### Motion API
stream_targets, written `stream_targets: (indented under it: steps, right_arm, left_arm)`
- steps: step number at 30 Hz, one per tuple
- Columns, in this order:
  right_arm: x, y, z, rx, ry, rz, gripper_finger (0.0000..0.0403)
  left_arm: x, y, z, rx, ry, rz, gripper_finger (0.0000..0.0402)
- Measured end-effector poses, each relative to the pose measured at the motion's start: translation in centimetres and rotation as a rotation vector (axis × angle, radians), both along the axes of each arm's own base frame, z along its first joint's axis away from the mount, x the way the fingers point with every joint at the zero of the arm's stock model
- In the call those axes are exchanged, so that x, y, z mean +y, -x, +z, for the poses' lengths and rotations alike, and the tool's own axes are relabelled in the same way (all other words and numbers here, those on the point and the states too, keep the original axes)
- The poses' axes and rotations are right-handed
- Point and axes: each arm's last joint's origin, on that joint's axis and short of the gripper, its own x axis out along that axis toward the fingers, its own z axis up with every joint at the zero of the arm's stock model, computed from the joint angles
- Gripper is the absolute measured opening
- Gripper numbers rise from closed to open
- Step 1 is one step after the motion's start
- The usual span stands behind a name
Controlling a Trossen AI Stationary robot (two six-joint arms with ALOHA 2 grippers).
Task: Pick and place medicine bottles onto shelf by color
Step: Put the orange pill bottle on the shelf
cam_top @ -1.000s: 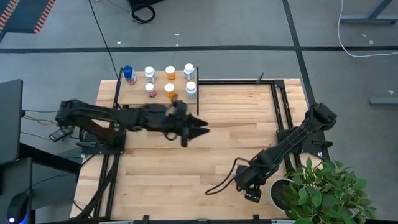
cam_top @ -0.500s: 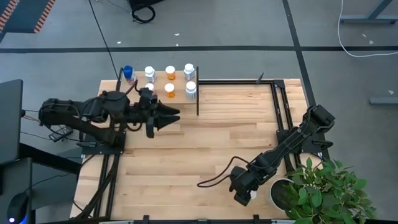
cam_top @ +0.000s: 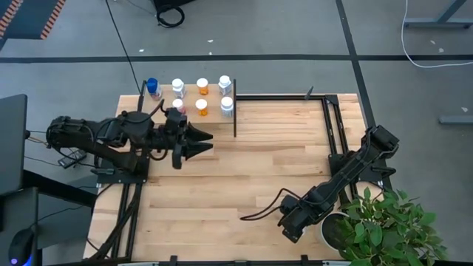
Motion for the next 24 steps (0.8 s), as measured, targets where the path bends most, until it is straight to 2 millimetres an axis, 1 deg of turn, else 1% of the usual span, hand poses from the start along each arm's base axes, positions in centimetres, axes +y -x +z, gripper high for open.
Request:
stream_targets:
  steps: [6, 16, 24]
  right_arm:
    - [0.3, 0.1, 0.0, -0.009, -0.006, 0.005, 0.0308]
    - [1.5, 1.2, 0.0, 0.002, 0.008, -0.067, 0.0308]
    - [1.5, 1.1, -0.1, -0.013, 0.028, -0.092, 0.0308]
  left_arm:
    - [0.0, 0.0, 0.0, 0.0, 0.0, 0.0, 0.0209]
    - [0.0, 0.0, 0.0, 0.002, -0.016, -0.001, 0.0212]
    - [0.0, 0.0, 0.0, 0.003, -0.024, -0.001, 0.0215]
